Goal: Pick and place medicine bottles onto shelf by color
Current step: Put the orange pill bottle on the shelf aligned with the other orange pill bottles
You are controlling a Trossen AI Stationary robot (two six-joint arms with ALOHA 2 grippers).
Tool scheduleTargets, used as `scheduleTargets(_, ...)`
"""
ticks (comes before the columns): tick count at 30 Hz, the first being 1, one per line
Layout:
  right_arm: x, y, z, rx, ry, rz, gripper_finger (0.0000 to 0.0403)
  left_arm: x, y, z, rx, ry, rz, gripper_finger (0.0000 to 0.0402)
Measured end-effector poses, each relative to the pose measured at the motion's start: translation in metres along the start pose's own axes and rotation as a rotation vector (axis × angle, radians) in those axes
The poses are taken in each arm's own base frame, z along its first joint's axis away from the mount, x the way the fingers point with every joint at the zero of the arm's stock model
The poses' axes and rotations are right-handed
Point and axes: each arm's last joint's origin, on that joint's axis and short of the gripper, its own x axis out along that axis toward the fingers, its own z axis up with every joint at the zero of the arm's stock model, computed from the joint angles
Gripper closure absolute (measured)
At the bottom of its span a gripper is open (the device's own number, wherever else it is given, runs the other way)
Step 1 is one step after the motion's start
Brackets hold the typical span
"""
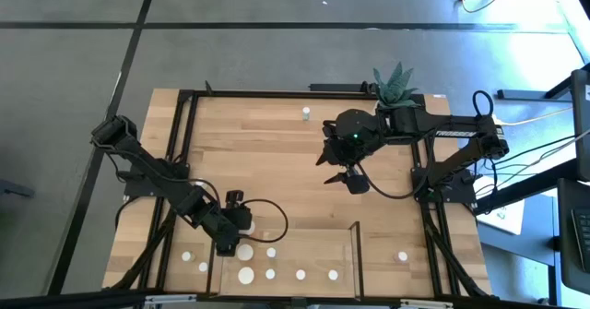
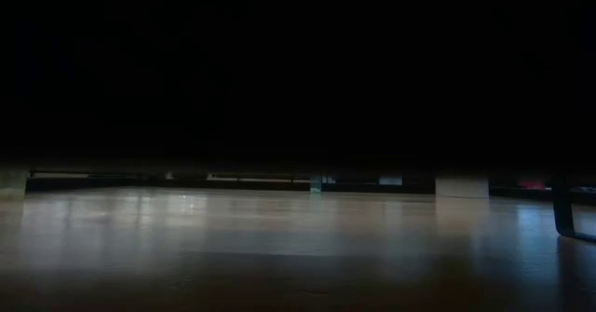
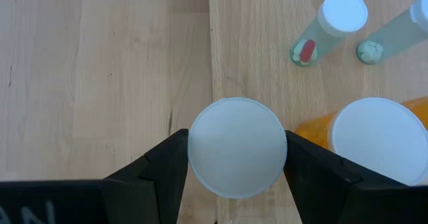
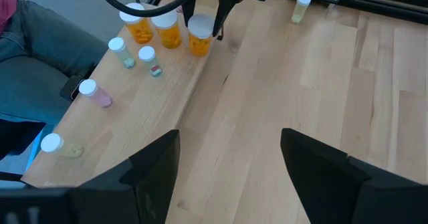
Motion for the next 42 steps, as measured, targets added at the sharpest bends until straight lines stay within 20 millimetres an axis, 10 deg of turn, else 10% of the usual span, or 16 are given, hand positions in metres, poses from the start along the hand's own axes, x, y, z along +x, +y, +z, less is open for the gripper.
scheduleTargets(42,-0.0001,0.0001,0.0001,0.000,-0.001,0.000,0.0141,-0.0001,-0.0015,0.0003,-0.004,0.003,-0.027,0.0191)
